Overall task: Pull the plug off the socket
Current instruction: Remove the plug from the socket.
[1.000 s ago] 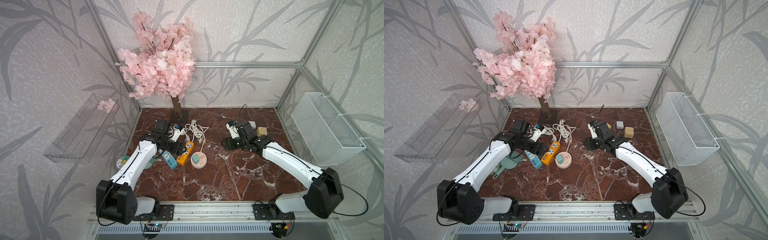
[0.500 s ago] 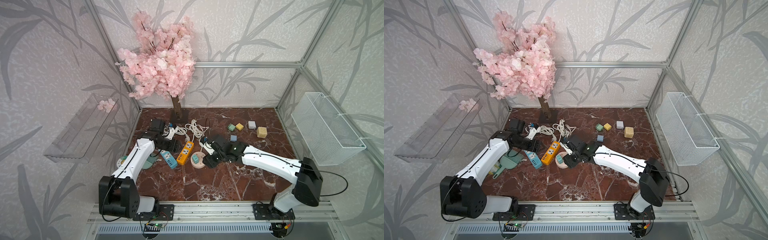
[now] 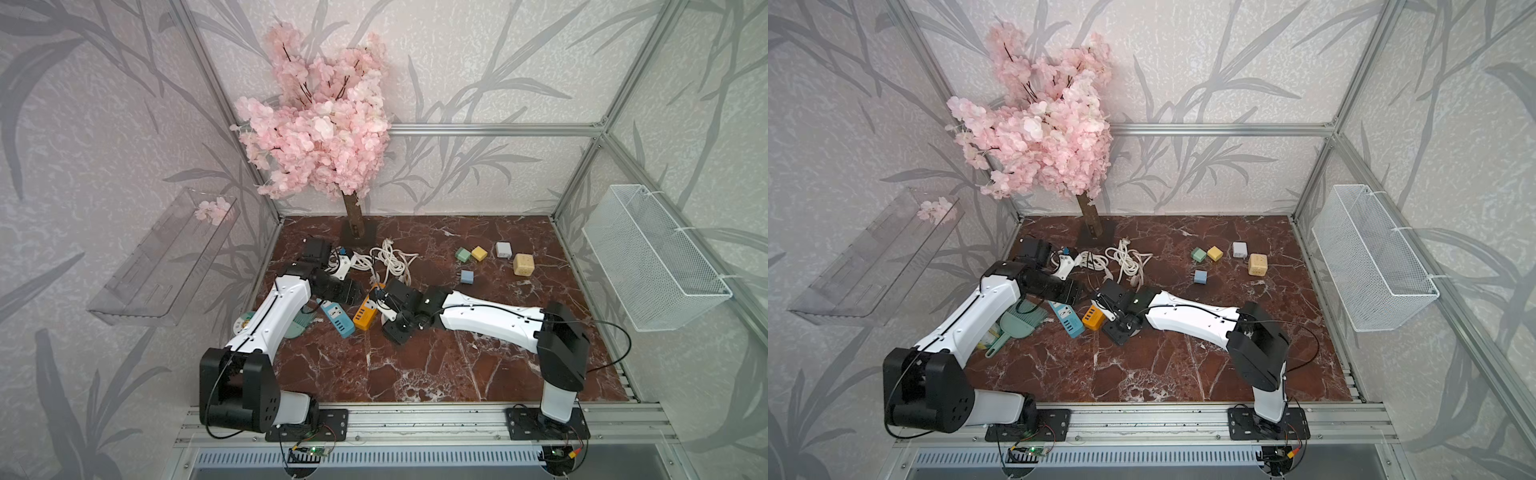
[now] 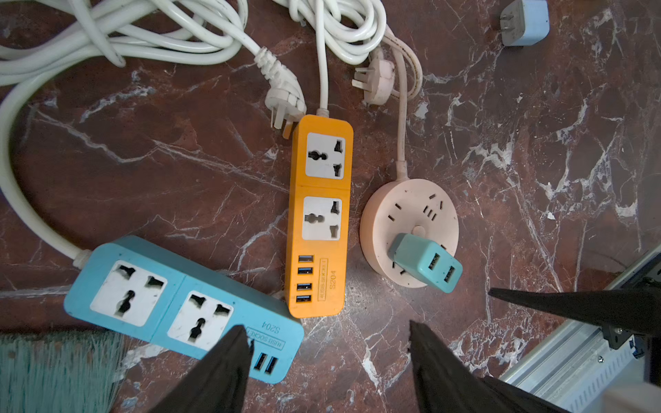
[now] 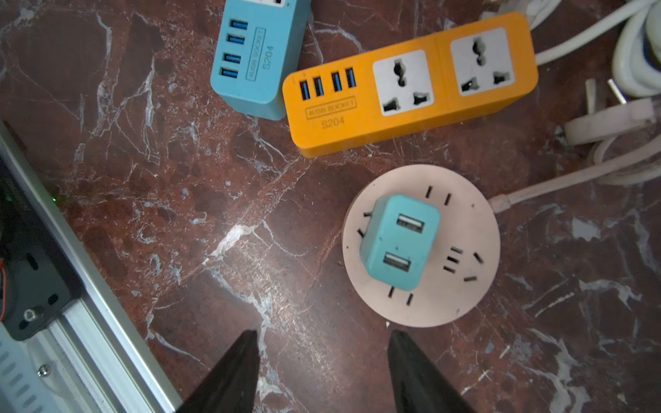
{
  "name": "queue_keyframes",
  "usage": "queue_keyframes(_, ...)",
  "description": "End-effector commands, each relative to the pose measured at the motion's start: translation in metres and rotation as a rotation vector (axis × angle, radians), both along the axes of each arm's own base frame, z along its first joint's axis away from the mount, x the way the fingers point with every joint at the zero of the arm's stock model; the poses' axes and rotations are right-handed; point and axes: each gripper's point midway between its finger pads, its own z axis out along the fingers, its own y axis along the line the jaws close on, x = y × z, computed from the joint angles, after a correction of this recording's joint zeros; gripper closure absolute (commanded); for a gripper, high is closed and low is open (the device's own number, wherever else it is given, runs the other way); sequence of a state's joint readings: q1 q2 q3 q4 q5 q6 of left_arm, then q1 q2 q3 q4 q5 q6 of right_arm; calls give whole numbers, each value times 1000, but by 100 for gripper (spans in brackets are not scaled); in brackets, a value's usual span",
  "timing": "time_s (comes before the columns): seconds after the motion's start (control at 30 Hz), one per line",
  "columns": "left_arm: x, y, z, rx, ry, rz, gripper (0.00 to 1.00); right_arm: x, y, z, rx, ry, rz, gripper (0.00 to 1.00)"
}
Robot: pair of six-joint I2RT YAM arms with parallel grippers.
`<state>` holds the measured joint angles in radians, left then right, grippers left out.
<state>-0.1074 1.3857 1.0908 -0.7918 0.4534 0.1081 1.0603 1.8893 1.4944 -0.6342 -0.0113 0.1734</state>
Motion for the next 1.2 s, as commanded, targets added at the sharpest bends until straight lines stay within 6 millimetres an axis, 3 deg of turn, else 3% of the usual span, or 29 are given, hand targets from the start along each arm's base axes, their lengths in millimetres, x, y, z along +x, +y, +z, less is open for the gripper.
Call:
queue_keyframes(0.0, -1, 2, -2, 2, 6, 10, 28, 11, 1, -3, -51, -23, -16, 40)
queue_keyframes(0.33, -1, 1, 0, -4, 0, 7, 28, 26, 4, -15, -96, -42, -41, 43)
queue_keyframes(0.7, -1, 0, 0, -11, -1, 3, 29, 22, 0, 14, 26, -40, -51, 43)
queue_keyframes(0.8, -1, 0, 1, -10, -2, 3, 29, 22, 0, 8, 16, -35, -49, 43)
queue_keyframes(0.87, -2, 1, 1, -9, -3, 4, 29, 35, -7, 5, 8, -27, -82, 43)
queue_keyframes(1.17, -2, 0, 1, -11, 1, 3, 30, 52, -5, -16, -35, -19, -100, 43)
